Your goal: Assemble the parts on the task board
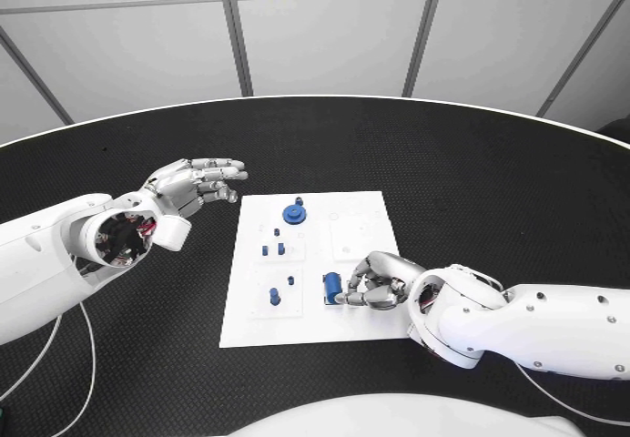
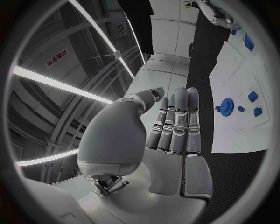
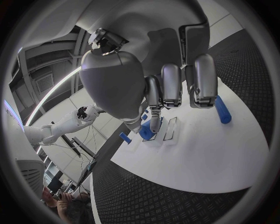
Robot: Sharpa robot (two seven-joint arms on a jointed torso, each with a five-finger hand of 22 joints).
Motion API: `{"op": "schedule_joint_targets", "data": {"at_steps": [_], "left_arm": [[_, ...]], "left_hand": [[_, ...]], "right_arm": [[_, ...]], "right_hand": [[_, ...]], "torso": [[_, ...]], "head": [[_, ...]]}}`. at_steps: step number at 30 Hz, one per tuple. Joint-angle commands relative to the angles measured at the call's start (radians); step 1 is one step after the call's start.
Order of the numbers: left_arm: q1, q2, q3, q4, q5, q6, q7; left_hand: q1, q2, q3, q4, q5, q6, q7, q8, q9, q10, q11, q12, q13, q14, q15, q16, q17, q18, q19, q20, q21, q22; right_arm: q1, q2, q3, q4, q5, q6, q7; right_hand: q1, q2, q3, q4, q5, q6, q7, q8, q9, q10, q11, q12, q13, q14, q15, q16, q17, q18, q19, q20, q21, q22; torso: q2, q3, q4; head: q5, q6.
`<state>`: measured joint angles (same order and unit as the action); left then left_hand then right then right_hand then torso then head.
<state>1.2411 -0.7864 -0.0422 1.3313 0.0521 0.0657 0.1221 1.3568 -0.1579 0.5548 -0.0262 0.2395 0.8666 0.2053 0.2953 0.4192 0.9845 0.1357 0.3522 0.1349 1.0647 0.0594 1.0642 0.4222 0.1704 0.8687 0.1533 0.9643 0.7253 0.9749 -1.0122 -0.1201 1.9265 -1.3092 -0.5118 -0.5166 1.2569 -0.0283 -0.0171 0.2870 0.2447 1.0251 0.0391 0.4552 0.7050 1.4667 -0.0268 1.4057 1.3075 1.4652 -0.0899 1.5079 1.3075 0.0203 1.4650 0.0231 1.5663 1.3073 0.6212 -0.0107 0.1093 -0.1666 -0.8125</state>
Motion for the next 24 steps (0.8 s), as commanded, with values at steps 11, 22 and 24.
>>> {"op": "schedule_joint_targets", "data": {"at_steps": [11, 22, 24], "left_arm": [[0.0, -0.002, 0.0, 0.001, 0.0, -0.001, 0.0], [0.0, -0.003, 0.0, 0.003, 0.0, -0.004, 0.0], [0.0, -0.003, 0.0, 0.004, 0.0, -0.003, 0.0]], "left_hand": [[0.003, 0.004, -0.004, 0.0, -0.002, -0.003, 0.006, 0.005, -0.002, -0.002, 0.004, -0.001, -0.002, -0.003, 0.001, -0.004, -0.002, 0.014, -0.009, -0.001, -0.003, -0.001], [0.004, 0.005, -0.004, 0.001, -0.001, -0.003, 0.006, 0.005, -0.002, -0.002, 0.004, -0.001, -0.003, -0.003, 0.001, -0.004, -0.002, 0.014, -0.009, 0.0, -0.004, -0.001], [0.004, 0.005, -0.004, 0.001, -0.001, -0.003, 0.006, 0.005, -0.002, -0.002, 0.004, -0.001, -0.003, -0.003, 0.001, -0.004, -0.002, 0.014, -0.009, 0.0, -0.004, -0.001]], "right_arm": [[0.0, 0.002, 0.0, -0.01, -0.001, -0.001, -0.002], [0.0, 0.027, 0.0, -0.031, -0.001, -0.012, -0.008], [0.0, 0.031, 0.0, -0.032, -0.001, -0.01, -0.007]], "right_hand": [[0.008, 0.011, 0.02, 0.006, 0.031, 0.006, -0.004, -0.007, -0.007, 0.04, -0.009, 0.012, 0.17, 0.081, -0.006, 0.005, 0.133, -0.02, 0.106, -0.009, 0.004, 0.263], [0.004, 0.027, 0.033, 0.005, 0.042, 0.009, -0.005, -0.008, -0.01, 0.041, -0.01, 0.014, 0.172, 0.081, -0.007, 0.004, 0.132, -0.02, 0.106, -0.01, 0.004, 0.263], [0.003, 0.028, 0.033, 0.005, 0.042, 0.009, -0.005, -0.008, -0.01, 0.041, -0.01, 0.014, 0.172, 0.081, -0.007, 0.004, 0.133, -0.02, 0.106, -0.01, 0.004, 0.263]], "torso": [[0.001, -0.0018, 0.0026], [0.003, -0.0015, 0.0035], [0.003, -0.0019, 0.0049]], "head": [[0.0, -0.002], [-0.001, -0.004], [-0.002, -0.004]]}}
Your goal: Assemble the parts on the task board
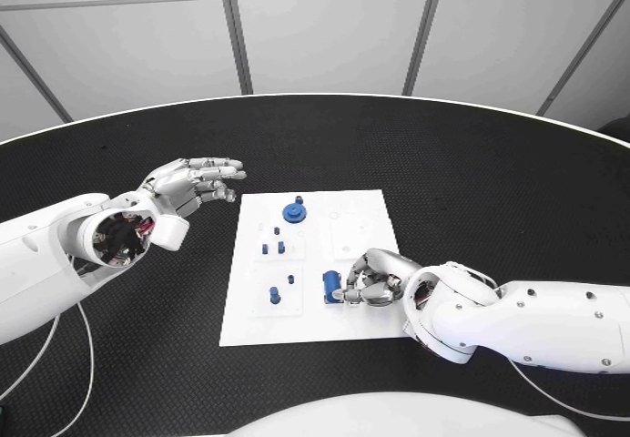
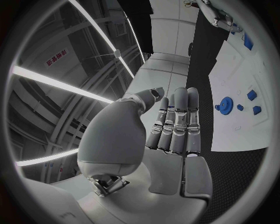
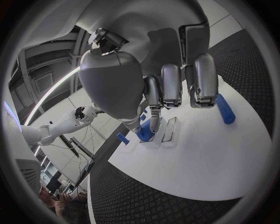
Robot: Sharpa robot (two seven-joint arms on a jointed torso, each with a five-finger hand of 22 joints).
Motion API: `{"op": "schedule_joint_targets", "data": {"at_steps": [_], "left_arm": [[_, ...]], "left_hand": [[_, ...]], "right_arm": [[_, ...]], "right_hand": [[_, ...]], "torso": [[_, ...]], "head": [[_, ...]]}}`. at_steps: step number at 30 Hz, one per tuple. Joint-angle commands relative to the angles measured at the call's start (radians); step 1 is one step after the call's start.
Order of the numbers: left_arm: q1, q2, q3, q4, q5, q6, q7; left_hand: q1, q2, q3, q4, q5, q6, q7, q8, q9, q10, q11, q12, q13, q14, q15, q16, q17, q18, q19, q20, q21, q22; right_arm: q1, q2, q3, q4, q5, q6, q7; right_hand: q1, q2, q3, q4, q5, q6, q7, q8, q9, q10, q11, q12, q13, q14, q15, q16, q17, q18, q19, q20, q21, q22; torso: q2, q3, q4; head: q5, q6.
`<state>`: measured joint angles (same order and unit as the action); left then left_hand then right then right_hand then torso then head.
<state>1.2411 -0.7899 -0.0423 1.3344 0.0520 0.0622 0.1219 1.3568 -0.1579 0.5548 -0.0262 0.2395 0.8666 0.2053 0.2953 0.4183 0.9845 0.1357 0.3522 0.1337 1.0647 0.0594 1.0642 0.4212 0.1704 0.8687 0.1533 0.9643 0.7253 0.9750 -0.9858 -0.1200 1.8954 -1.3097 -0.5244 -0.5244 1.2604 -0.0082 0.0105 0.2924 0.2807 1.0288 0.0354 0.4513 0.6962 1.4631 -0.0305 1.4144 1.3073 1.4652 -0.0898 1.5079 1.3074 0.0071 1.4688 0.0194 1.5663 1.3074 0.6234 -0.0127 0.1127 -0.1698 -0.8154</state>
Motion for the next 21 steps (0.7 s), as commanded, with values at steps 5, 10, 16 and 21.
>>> {"op": "schedule_joint_targets", "data": {"at_steps": [5, 10, 16, 21], "left_arm": [[0.0, 0.0, 0.0, 0.0, 0.0, 0.0, 0.001], [0.0, -0.001, 0.0, 0.0, 0.0, 0.0, 0.001], [0.0, -0.001, 0.0, -0.001, 0.0, 0.0, 0.001], [0.0, -0.001, 0.0, -0.001, 0.0, 0.0, 0.001]], "left_hand": [[0.004, 0.005, -0.004, 0.001, -0.001, -0.003, 0.006, 0.005, -0.001, -0.002, 0.004, -0.001, -0.002, -0.003, 0.001, -0.004, -0.001, 0.014, -0.009, 0.0, -0.004, -0.001], [0.004, 0.005, -0.004, 0.001, -0.001, -0.003, 0.006, 0.006, -0.002, -0.003, 0.004, -0.001, -0.002, -0.003, 0.001, -0.004, -0.002, 0.014, -0.009, 0.0, -0.004, -0.001], [0.004, 0.005, -0.004, 0.001, -0.001, -0.003, 0.006, 0.006, -0.002, -0.003, 0.004, -0.001, -0.002, -0.003, 0.001, -0.004, -0.002, 0.014, -0.009, 0.0, -0.004, -0.001], [0.004, 0.005, -0.004, 0.001, -0.001, -0.003, 0.006, 0.006, -0.002, -0.003, 0.004, -0.001, -0.002, -0.003, 0.001, -0.004, -0.002, 0.014, -0.009, 0.0, -0.004, -0.001]], "right_arm": [[0.0, 0.008, 0.0, -0.001, 0.0, 0.012, 0.0], [0.0, 0.004, 0.0, 0.001, 0.0, 0.019, -0.001], [0.0, -0.003, 0.0, 0.009, 0.0, 0.03, 0.009], [0.0, -0.017, 0.0, 0.022, 0.0, 0.026, 0.018]], "right_hand": [[0.005, -0.005, 0.006, -0.004, 0.0, 0.005, -0.002, -0.004, -0.002, 0.046, -0.007, 0.007, 0.174, 0.081, -0.008, 0.004, 0.133, -0.007, 0.102, -0.007, 0.004, 0.263], [0.02, -0.025, 0.009, -0.006, -0.016, 0.006, -0.003, -0.004, -0.003, 0.046, -0.008, 0.006, 0.174, 0.081, -0.008, 0.004, 0.132, -0.007, 0.102, -0.007, 0.004, 0.263], [0.021, -0.058, 0.0, -0.002, -0.026, 0.007, -0.001, -0.004, -0.004, 0.046, -0.006, 0.005, 0.175, 0.081, -0.007, 0.004, 0.133, -0.007, 0.102, -0.007, 0.004, 0.263], [0.003, -0.071, -0.01, 0.0, -0.032, 0.01, 0.001, -0.003, -0.006, 0.046, -0.004, 0.004, 0.176, 0.081, -0.006, 0.004, 0.134, -0.007, 0.102, -0.006, 0.004, 0.263]], "torso": [[0.001, 0.0001, 0.001], [0.0, 0.0003, -0.001], [0.0, 0.0017, -0.0012], [0.0, 0.0012, -0.0006]], "head": [[0.003, -0.004], [0.005, -0.006], [0.004, -0.007], [0.004, -0.007]]}}
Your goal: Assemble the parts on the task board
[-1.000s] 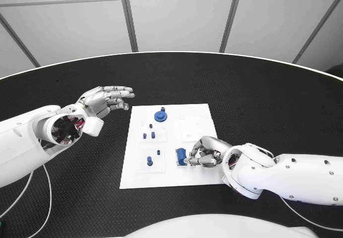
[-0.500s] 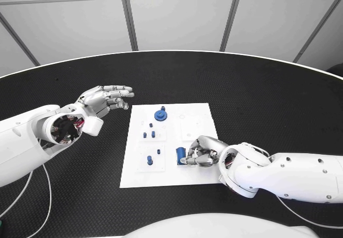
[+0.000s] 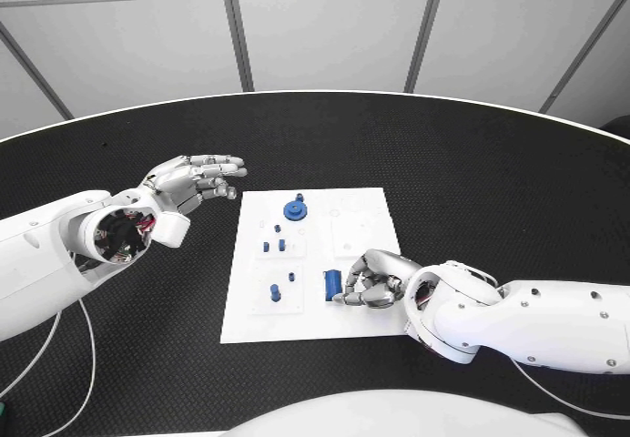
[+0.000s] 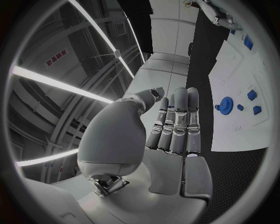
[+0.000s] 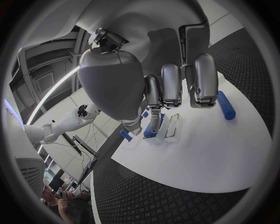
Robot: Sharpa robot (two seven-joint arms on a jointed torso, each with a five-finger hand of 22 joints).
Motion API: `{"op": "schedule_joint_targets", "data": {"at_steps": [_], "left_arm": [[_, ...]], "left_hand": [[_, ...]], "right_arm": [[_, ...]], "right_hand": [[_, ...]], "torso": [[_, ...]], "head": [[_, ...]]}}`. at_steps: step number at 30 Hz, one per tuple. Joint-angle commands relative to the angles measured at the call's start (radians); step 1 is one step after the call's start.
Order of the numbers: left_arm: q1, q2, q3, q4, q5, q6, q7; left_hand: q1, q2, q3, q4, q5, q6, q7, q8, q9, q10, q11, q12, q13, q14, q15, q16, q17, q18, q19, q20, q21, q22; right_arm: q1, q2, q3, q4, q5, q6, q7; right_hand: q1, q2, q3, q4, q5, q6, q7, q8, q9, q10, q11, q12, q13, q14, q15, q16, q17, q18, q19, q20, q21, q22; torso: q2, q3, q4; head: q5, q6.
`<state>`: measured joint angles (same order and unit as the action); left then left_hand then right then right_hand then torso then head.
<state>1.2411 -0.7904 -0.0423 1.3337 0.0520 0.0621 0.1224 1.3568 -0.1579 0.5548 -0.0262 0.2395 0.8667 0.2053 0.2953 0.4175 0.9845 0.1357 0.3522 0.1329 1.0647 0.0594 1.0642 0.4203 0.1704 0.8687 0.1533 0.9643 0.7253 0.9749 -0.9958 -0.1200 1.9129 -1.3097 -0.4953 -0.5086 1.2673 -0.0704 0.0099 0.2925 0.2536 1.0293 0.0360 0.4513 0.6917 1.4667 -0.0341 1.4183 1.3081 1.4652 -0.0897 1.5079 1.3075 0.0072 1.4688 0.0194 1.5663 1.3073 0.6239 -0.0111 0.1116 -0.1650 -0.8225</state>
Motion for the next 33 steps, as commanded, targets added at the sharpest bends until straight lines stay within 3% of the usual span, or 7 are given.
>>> {"op": "schedule_joint_targets", "data": {"at_steps": [1, 12, 17, 19, 25, 29, 33], "left_arm": [[0.0, 0.0, 0.0, 0.0, 0.0, 0.0, 0.0], [0.0, 0.002, 0.0, -0.005, 0.0, -0.001, 0.001], [0.0, 0.009, 0.0, -0.011, 0.0, -0.001, 0.004], [0.0, 0.013, 0.0, -0.014, 0.0, 0.0, 0.004], [-0.001, 0.019, 0.0, -0.02, 0.0, 0.003, 0.005], [-0.001, 0.021, 0.0, -0.022, 0.0, 0.005, 0.005], [-0.002, 0.022, 0.0, -0.023, 0.0, 0.007, 0.005]], "left_hand": [[0.004, 0.005, -0.004, 0.001, -0.001, -0.003, 0.006, 0.006, -0.001, -0.003, 0.004, -0.001, -0.001, -0.003, 0.001, -0.004, -0.001, 0.014, -0.009, 0.0, -0.004, -0.001], [0.004, 0.005, -0.004, 0.001, -0.001, -0.003, 0.006, 0.006, -0.001, -0.003, 0.004, -0.001, -0.001, -0.003, 0.001, -0.004, -0.001, 0.014, -0.009, 0.0, -0.004, -0.001], [0.004, 0.005, -0.004, 0.001, -0.001, -0.003, 0.006, 0.006, -0.001, -0.003, 0.004, -0.001, -0.001, -0.003, 0.001, -0.004, -0.001, 0.014, -0.009, 0.0, -0.004, -0.001], [0.004, 0.005, -0.004, 0.001, -0.001, -0.003, 0.006, 0.006, -0.001, -0.003, 0.004, -0.001, -0.001, -0.003, 0.001, -0.004, -0.001, 0.014, -0.009, 0.0, -0.004, -0.001], [0.004, 0.005, -0.005, 0.001, -0.001, -0.004, 0.006, 0.006, -0.001, -0.003, 0.004, -0.001, -0.002, -0.003, 0.001, -0.003, -0.001, 0.014, -0.009, 0.0, -0.004, -0.001], [0.004, 0.005, -0.005, 0.001, -0.001, -0.004, 0.006, 0.006, -0.001, -0.003, 0.004, -0.001, -0.002, -0.003, 0.001, -0.003, -0.001, 0.014, -0.009, 0.0, -0.004, -0.001], [0.004, 0.005, -0.005, 0.001, -0.001, -0.004, 0.006, 0.006, -0.001, -0.003, 0.004, -0.001, -0.002, -0.003, 0.001, -0.003, -0.001, 0.014, -0.009, 0.0, -0.004, -0.001]], "right_arm": [[0.0, -0.01, 0.0, 0.007, 0.0, -0.005, 0.002], [0.001, -0.095, 0.001, 0.054, 0.0, -0.07, 0.013], [0.011, -0.163, 0.003, 0.078, 0.0, -0.107, 0.034], [0.014, -0.192, 0.003, 0.075, -0.002, -0.111, 0.038], [0.018, -0.225, 0.003, 0.043, -0.019, -0.111, 0.035], [0.018, -0.226, 0.002, 0.024, -0.043, -0.11, 0.023], [0.018, -0.218, 0.002, 0.012, -0.075, -0.104, 0.005]], "right_hand": [[-0.006, -0.009, -0.01, 0.0, -0.005, 0.01, 0.001, -0.003, -0.001, 0.042, 0.0, 0.001, 0.175, 0.081, -0.006, 0.004, 0.133, -0.007, 0.102, -0.006, 0.004, 0.263], [0.023, 0.005, 0.014, -0.004, 0.036, -0.003, 0.001, -0.013, -0.009, 0.032, 0.0, -0.024, 0.163, 0.079, -0.005, -0.002, 0.121, -0.007, 0.102, -0.005, 0.004, 0.263], [0.074, 0.004, 0.06, -0.006, 0.085, -0.041, 0.022, -0.067, -0.04, 0.022, 0.017, -0.046, 0.153, 0.076, 0.007, -0.008, 0.112, -0.007, 0.102, 0.004, 0.004, 0.263], [0.099, 0.0, 0.087, -0.006, 0.113, -0.041, 0.028, -0.087, -0.053, 0.02, 0.022, -0.05, 0.152, 0.076, 0.012, -0.008, 0.113, -0.007, 0.102, 0.008, 0.004, 0.263], [0.105, -0.005, 0.106, -0.005, 0.13, -0.034, 0.03, -0.097, -0.06, 0.019, 0.023, -0.053, 0.151, 0.076, 0.014, -0.009, 0.111, -0.007, 0.102, 0.011, 0.004, 0.263], [0.097, -0.013, 0.108, -0.002, 0.126, -0.03, 0.031, -0.101, -0.063, 0.019, 0.024, -0.055, 0.151, 0.076, 0.014, -0.009, 0.112, -0.007, 0.102, 0.012, 0.004, 0.263], [0.073, -0.022, 0.11, -0.001, 0.113, -0.022, 0.033, -0.108, -0.067, 0.02, 0.026, -0.055, 0.151, 0.076, 0.016, -0.008, 0.113, -0.007, 0.102, 0.014, 0.004, 0.263]], "torso": [[0.0, -0.0002, 0.0003], [-0.004, 0.0012, -0.0044], [-0.006, 0.0007, -0.0094], [-0.007, 0.0013, -0.013], [-0.007, 0.0045, -0.0231], [-0.007, 0.0077, -0.0262], [-0.006, 0.0083, -0.0265]], "head": [[-0.001, 0.0], [-0.006, 0.003], [-0.02, 0.01], [-0.025, 0.013], [-0.038, 0.016], [-0.046, 0.019], [-0.05, 0.019]]}}
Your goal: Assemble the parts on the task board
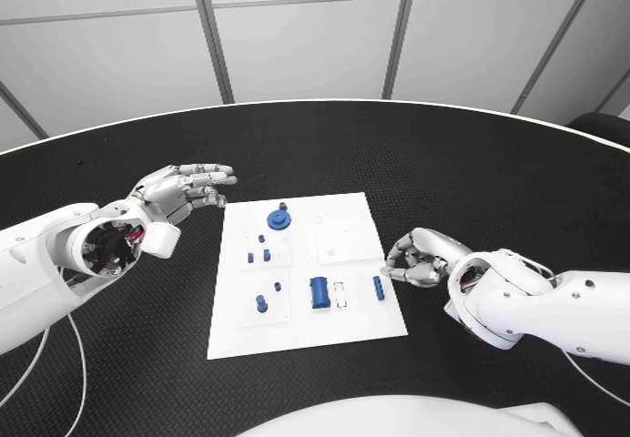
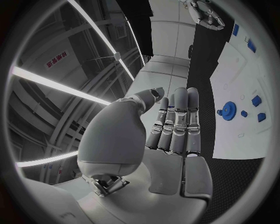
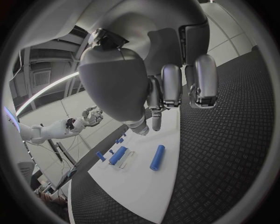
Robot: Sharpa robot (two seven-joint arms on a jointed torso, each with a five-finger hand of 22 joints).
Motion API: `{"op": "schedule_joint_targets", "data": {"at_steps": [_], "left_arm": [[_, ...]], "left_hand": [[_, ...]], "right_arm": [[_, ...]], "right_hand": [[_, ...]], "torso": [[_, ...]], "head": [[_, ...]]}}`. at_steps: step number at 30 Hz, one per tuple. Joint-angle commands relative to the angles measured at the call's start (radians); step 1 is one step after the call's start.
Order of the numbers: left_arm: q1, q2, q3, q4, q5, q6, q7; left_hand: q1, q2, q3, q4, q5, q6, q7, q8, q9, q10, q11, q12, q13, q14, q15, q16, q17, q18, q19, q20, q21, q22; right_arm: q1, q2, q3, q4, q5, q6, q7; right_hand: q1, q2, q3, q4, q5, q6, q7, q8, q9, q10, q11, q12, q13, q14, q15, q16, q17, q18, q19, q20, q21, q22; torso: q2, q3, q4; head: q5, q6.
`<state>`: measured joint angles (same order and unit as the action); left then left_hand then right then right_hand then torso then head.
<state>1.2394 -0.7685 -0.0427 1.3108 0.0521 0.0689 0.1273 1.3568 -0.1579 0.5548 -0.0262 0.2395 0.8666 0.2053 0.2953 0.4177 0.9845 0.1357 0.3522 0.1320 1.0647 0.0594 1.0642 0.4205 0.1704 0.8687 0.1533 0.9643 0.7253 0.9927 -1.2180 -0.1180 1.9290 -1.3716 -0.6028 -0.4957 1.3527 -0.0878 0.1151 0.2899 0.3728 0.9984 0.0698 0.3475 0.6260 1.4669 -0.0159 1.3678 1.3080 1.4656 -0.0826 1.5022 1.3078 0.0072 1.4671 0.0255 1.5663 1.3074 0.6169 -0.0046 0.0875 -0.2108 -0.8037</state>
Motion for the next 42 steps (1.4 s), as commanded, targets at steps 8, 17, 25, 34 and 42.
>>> {"op": "schedule_joint_targets", "data": {"at_steps": [8, 17, 25, 34, 42], "left_arm": [[-0.001, -0.002, 0.0, 0.0, 0.0, 0.003, -0.001], [-0.001, -0.005, 0.0, 0.001, 0.0, 0.004, -0.001], [-0.001, -0.007, 0.0, 0.001, 0.0, 0.006, -0.002], [-0.001, -0.01, 0.0, 0.003, 0.0, 0.005, -0.004], [-0.001, -0.014, 0.0, 0.005, 0.0, 0.003, -0.004]], "left_hand": [[0.002, 0.005, -0.007, 0.004, -0.002, -0.004, 0.006, 0.006, -0.002, -0.003, 0.004, 0.0, -0.002, -0.003, 0.001, -0.003, -0.002, 0.014, -0.009, 0.0, -0.005, -0.002], [0.0, 0.005, -0.008, 0.005, -0.002, -0.004, 0.006, 0.007, -0.002, -0.003, 0.005, 0.0, -0.002, -0.003, 0.002, -0.003, -0.002, 0.013, -0.009, 0.0, -0.006, -0.002], [0.0, 0.005, -0.008, 0.005, -0.002, -0.004, 0.006, 0.007, -0.002, -0.003, 0.005, 0.0, -0.002, -0.003, 0.002, -0.003, -0.002, 0.013, -0.009, 0.0, -0.006, -0.002], [-0.001, 0.005, -0.009, 0.007, -0.002, -0.004, 0.006, 0.007, -0.003, -0.003, 0.005, 0.0, -0.002, -0.004, 0.002, -0.003, -0.002, 0.013, -0.009, 0.001, -0.007, -0.003], [-0.001, 0.005, -0.009, 0.007, -0.002, -0.004, 0.006, 0.007, -0.003, -0.003, 0.005, 0.0, -0.002, -0.004, 0.002, -0.003, -0.002, 0.013, -0.009, 0.001, -0.007, -0.003]], "right_arm": [[-0.003, 0.038, 0.0, -0.026, -0.029, 0.064, -0.047], [-0.007, 0.058, -0.001, -0.042, -0.05, 0.099, -0.076], [-0.01, 0.076, -0.001, -0.051, -0.081, 0.106, -0.084], [-0.012, 0.088, -0.001, -0.071, -0.087, 0.129, -0.09], [-0.016, 0.099, -0.002, -0.084, -0.114, 0.146, -0.093]], "right_hand": [[-0.06, -0.017, 0.002, 0.003, -0.015, 0.024, -0.002, -0.009, -0.004, 0.017, 0.008, -0.014, 0.147, 0.075, 0.01, -0.005, 0.107, -0.007, 0.104, 0.009, 0.005, 0.263], [-0.108, -0.038, -0.011, 0.003, -0.011, 0.02, 0.003, -0.018, -0.004, 0.01, 0.012, -0.031, 0.14, 0.073, 0.013, -0.011, 0.099, -0.007, 0.104, 0.011, 0.005, 0.263], [-0.123, -0.044, -0.018, 0.002, 0.009, 0.025, 0.001, -0.014, 0.001, 0.01, 0.011, -0.03, 0.141, 0.073, 0.013, -0.01, 0.101, -0.007, 0.104, 0.012, 0.005, 0.263], [-0.121, -0.045, -0.018, 0.0, 0.012, 0.026, 0.0, -0.013, 0.003, 0.009, 0.01, -0.033, 0.139, 0.073, 0.012, -0.011, 0.098, -0.007, 0.104, 0.012, 0.005, 0.263], [-0.111, -0.05, -0.017, -0.002, 0.014, 0.025, -0.001, -0.012, 0.006, 0.009, 0.009, -0.032, 0.14, 0.073, 0.011, -0.011, 0.099, -0.007, 0.104, 0.011, 0.005, 0.263]], "torso": [[0.002, 0.0008, -0.0022], [-0.001, -0.0014, -0.0006], [-0.001, -0.0011, -0.0008], [0.0, -0.002, -0.0012], [0.0, 0.0002, -0.001]], "head": [[0.001, -0.005], [0.0, -0.011], [0.001, -0.01], [0.003, -0.014], [0.006, -0.016]]}}
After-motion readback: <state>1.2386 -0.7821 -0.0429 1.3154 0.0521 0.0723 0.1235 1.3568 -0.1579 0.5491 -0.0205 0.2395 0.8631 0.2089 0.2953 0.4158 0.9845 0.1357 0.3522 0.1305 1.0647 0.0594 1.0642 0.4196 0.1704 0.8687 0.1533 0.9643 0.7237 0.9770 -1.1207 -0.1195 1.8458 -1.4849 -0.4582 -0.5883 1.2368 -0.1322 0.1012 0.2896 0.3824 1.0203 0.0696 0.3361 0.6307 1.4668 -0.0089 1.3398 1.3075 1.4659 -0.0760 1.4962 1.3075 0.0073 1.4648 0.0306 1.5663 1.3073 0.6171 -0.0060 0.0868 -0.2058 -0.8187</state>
